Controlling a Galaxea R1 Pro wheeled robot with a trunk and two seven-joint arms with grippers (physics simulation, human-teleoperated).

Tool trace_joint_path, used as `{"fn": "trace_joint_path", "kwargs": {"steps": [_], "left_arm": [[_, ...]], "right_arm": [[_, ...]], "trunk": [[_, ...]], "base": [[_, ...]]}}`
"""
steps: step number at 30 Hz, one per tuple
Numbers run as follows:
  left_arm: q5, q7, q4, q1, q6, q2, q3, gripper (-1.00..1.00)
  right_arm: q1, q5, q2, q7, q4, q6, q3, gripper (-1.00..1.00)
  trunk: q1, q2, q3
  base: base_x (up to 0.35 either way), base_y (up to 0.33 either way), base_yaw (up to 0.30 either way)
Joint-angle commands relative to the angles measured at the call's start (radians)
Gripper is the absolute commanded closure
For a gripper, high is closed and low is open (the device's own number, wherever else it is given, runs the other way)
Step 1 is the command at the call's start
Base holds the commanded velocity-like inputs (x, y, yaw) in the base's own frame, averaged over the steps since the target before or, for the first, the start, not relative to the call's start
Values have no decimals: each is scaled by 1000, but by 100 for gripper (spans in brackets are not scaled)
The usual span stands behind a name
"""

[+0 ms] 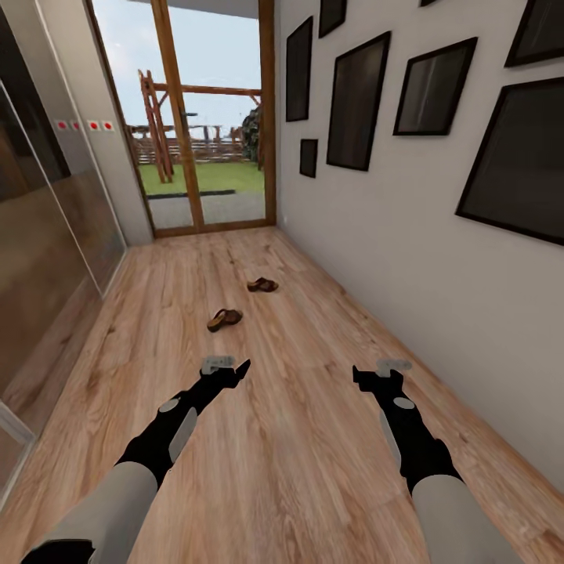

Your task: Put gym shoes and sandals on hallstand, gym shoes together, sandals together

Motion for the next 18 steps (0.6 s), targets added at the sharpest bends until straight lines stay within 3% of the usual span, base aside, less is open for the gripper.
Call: {"fn": "trace_joint_path", "kwargs": {"steps": [1,18], "left_arm": [[6,-6,1,-1,0,-1,3,-100],[6,-6,1,-1,0,-1,3,-100]], "right_arm": [[0,10,1,0,-2,5,-3,-100],[0,10,1,0,-3,6,-3,-100]], "trunk": [[0,0,-1],[0,0,-1]], "base": [[347,86,-5],[345,109,0]]}}
